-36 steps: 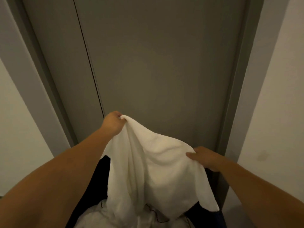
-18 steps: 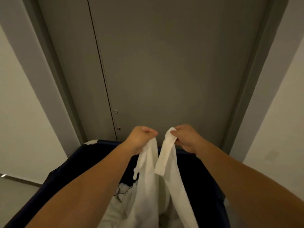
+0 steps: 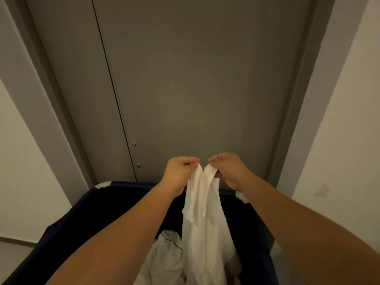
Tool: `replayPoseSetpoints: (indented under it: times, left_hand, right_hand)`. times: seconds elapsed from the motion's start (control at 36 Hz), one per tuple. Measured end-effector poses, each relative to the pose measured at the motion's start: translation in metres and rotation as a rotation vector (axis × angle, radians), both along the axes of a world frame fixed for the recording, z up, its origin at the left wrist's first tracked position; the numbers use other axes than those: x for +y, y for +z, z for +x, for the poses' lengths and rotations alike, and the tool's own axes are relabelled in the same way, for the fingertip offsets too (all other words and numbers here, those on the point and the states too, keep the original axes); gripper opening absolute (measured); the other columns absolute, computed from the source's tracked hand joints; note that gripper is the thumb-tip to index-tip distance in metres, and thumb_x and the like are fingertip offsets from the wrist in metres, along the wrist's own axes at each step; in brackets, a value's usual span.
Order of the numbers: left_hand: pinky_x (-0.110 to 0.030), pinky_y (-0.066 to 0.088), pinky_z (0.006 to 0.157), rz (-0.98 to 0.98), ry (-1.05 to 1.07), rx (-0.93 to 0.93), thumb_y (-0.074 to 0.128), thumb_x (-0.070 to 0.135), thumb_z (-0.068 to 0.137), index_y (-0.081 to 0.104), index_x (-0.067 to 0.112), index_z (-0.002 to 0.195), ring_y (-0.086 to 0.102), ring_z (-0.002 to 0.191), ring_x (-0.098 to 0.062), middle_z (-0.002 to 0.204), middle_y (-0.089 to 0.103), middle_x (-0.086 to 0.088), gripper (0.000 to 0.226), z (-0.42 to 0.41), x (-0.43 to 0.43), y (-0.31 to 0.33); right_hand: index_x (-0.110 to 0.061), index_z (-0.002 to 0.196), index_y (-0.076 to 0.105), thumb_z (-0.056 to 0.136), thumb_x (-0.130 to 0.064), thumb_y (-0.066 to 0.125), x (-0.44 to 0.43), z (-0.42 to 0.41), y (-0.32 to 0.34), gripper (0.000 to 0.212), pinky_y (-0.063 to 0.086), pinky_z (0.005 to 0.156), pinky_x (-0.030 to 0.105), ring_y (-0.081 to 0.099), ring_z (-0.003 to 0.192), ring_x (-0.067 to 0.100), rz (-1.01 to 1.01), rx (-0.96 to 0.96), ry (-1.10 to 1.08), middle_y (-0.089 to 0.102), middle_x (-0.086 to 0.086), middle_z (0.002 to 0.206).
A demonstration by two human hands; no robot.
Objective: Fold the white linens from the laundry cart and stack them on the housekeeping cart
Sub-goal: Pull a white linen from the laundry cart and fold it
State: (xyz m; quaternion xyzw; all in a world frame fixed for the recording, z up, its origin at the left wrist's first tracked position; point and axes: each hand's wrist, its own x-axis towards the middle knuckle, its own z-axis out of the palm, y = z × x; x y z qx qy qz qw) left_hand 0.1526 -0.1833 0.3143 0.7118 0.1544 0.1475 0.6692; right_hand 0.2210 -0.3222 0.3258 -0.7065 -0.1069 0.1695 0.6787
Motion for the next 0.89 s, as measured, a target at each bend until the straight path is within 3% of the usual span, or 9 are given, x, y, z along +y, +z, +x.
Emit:
replayPoseSetpoints:
  times: [0.14, 0.28, 0.42, 0.5, 0.56, 0.75, 0.81, 0.89]
  left_hand:
    - [-0.023, 0.053, 0.066, 0.054, -0.051, -0.030, 0.060, 0.001, 0.090, 0.070, 0.017, 0.092, 0.067, 0.086, -0.017, 0.099, 0.070, -0.009, 0.019, 0.004, -0.005, 0.014]
    - [-0.028, 0.055, 0.076, 0.060, -0.110, -0.017, 0.058, -0.001, 0.089, 0.067, 0.016, 0.103, 0.067, 0.096, -0.020, 0.107, 0.068, -0.009, 0.024, 0.009, -0.006, 0.020]
    - [-0.034, 0.055, 0.086, -0.002, -0.150, 0.021, 0.060, -0.008, 0.085, 0.062, 0.011, 0.115, 0.066, 0.098, -0.022, 0.110, 0.064, -0.008, 0.036, 0.009, -0.002, 0.020]
    - [-0.034, 0.055, 0.085, -0.051, -0.111, 0.015, 0.056, -0.015, 0.084, 0.061, 0.008, 0.116, 0.065, 0.100, -0.025, 0.113, 0.063, -0.013, 0.040, 0.013, -0.002, 0.016]
    - [-0.032, 0.054, 0.082, -0.068, -0.063, 0.007, 0.053, -0.016, 0.084, 0.060, 0.005, 0.121, 0.064, 0.102, -0.027, 0.114, 0.062, -0.016, 0.042, 0.015, -0.003, 0.015]
    - [-0.038, 0.053, 0.092, -0.118, 0.030, 0.021, 0.051, -0.016, 0.084, 0.060, 0.012, 0.110, 0.062, 0.106, -0.030, 0.112, 0.063, -0.016, 0.039, 0.020, -0.003, 0.006]
    - [-0.039, 0.052, 0.094, -0.140, 0.042, 0.025, 0.051, -0.016, 0.084, 0.060, 0.012, 0.108, 0.062, 0.106, -0.030, 0.113, 0.063, -0.016, 0.038, 0.021, -0.004, 0.004]
    - [-0.037, 0.052, 0.091, -0.163, 0.048, 0.031, 0.049, -0.016, 0.085, 0.060, 0.008, 0.116, 0.061, 0.107, -0.031, 0.113, 0.062, -0.017, 0.040, 0.021, -0.008, 0.005]
  right_hand:
    - [0.007, 0.107, 0.059, 0.089, 0.008, 0.054, -0.001, -0.002, 0.008, 0.019, 0.052, 0.049, 0.021, 0.065, 0.073, 0.022, -0.015, -0.062, -0.002, 0.062, 0.022, 0.094]
    - [0.006, 0.109, 0.059, 0.087, 0.006, 0.057, 0.000, -0.001, 0.011, 0.022, 0.055, 0.056, 0.022, 0.066, 0.076, 0.021, -0.006, -0.100, 0.006, 0.064, 0.022, 0.097]
    - [-0.012, 0.118, 0.052, 0.087, 0.002, 0.059, 0.001, 0.003, 0.008, 0.034, 0.055, 0.068, 0.027, 0.066, 0.085, 0.021, -0.081, -0.148, 0.058, 0.063, 0.015, 0.107]
    - [-0.020, 0.115, 0.045, 0.084, 0.000, 0.063, 0.001, 0.000, 0.005, 0.040, 0.056, 0.079, 0.037, 0.067, 0.090, 0.023, -0.108, -0.189, 0.075, 0.068, 0.009, 0.100]
    - [-0.020, 0.107, 0.046, 0.084, -0.002, 0.065, 0.001, -0.005, 0.001, 0.035, 0.054, 0.079, 0.040, 0.067, 0.087, 0.023, -0.104, -0.212, 0.086, 0.068, 0.006, 0.095]
    - [-0.021, 0.088, 0.058, 0.081, 0.005, 0.061, 0.000, -0.014, -0.011, 0.027, 0.051, 0.071, 0.020, 0.061, 0.081, 0.012, -0.360, -0.450, 0.176, 0.063, 0.001, 0.092]
    - [-0.024, 0.085, 0.059, 0.081, -0.001, 0.064, -0.002, -0.014, -0.012, 0.024, 0.052, 0.074, 0.024, 0.063, 0.081, 0.015, -0.420, -0.496, 0.181, 0.065, 0.002, 0.093]
    - [-0.023, 0.087, 0.057, 0.076, -0.017, 0.077, -0.006, -0.015, -0.012, 0.024, 0.046, 0.061, 0.017, 0.056, 0.070, 0.006, -0.459, -0.523, 0.211, 0.060, -0.006, 0.084]
